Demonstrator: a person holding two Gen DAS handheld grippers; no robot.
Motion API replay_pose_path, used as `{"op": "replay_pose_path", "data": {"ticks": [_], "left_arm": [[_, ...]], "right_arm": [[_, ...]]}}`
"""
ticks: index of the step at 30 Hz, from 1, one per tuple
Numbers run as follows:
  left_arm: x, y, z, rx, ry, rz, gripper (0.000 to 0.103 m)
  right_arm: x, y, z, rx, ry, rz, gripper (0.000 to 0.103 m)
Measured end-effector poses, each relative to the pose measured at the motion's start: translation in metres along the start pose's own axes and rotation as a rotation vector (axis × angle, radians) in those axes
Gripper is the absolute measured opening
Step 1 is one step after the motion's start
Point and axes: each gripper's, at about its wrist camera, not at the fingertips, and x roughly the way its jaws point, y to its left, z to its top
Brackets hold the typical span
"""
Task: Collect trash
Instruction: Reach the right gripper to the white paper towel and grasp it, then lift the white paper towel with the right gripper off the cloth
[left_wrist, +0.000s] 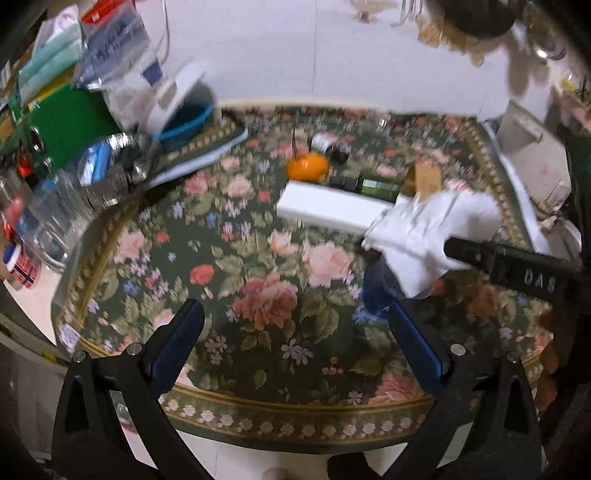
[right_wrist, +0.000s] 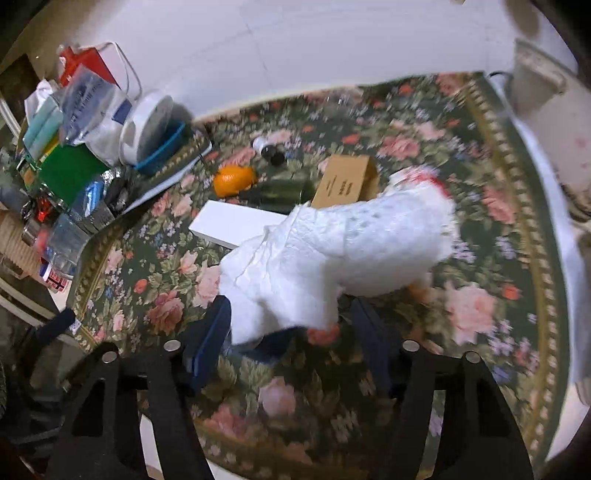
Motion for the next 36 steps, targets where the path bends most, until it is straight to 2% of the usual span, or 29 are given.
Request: {"op": "replay_pose_path", "data": {"ticks": [4,6,8,9,13,19,22,25,27,28,29,36], "left_arm": [[0.020,-0.004,-0.005,-0.011,0.064,-0.016,0.100],[0.026,-0.009,-0.005,-0.015,0.082,-0.035,0.100],[0.030,-0.016,-0.004,-0.013,0.095,-0.059,0.100],[0.031,-0.020,-0.003,-0.011,0.097,-0.069,0.100],[0.036,-0.036,0.002,0.012,0.108,-0.111,0.100],[0.050,-0.061,0.013,0.069,0.118,-0.133,0.100],[0.057,-0.067,0.016,0.094,0.127,-0.128,0.099],[0.055,-0.067,0.016,0.099,0.120,-0.122,0.099],[0.052,-0.062,0.014,0.091,0.116,-0.114,0.099],[0.050,-0.059,0.013,0.087,0.117,-0.111,0.099],[0.048,-0.053,0.011,0.083,0.118,-0.105,0.099],[0.043,-0.022,-0.003,0.022,0.129,-0.067,0.099]], "right_arm": [[0.021,-0.006,0.006,0.014,0.041,0.041,0.047],[0.028,-0.008,0.012,0.009,0.058,0.054,0.033],[0.031,-0.009,0.014,0.000,0.071,0.060,0.011],[0.031,-0.010,0.014,-0.002,0.074,0.069,0.008],[0.015,-0.015,0.018,-0.011,0.037,0.077,0.004],[-0.040,-0.026,0.028,-0.013,-0.085,0.050,0.003],[-0.054,-0.033,0.030,0.001,-0.102,0.042,0.003],[-0.041,-0.039,0.027,0.011,-0.033,0.051,0.006],[-0.027,-0.038,0.022,0.023,0.026,0.065,0.026],[-0.019,-0.038,0.020,0.032,0.051,0.078,0.049],[-0.016,-0.035,0.017,0.035,0.056,0.089,0.061],[0.032,-0.014,0.020,0.045,0.127,0.119,0.061]]}}
